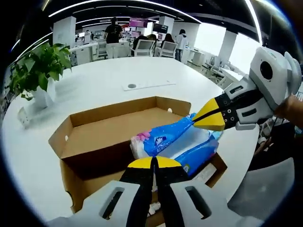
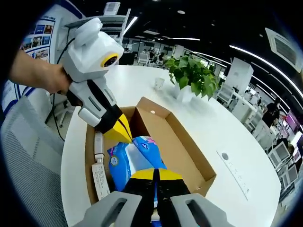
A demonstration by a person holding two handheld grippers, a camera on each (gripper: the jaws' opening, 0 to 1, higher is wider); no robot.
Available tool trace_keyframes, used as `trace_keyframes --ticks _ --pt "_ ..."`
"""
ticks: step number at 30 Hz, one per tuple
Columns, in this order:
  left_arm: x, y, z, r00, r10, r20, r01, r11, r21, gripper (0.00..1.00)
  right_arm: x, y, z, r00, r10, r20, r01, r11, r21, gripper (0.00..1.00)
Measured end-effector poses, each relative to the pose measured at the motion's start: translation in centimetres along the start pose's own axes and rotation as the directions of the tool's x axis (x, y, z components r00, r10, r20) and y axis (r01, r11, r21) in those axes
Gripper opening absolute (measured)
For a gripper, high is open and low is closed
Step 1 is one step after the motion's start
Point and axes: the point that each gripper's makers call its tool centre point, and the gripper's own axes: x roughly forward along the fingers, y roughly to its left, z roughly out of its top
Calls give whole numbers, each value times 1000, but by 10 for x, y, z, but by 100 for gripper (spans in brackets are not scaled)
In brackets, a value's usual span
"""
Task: Operate the shoe box by opening the lid, removing the specified soft item, and placing it in the target area until the item is outside and the box remains undamaged.
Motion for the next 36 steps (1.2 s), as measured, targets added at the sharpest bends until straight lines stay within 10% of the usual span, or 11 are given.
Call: trace_keyframes --ticks 19,36 --pt "-23 -17 24 998 -30 55 30 1000 -3 0 -31 -6 22 1000 -10 23 10 1000 -30 0" --pt "-11 -58 51 993 -95 69 91 994 52 0 -71 -30 5 997 -76 26 76 997 1 0"
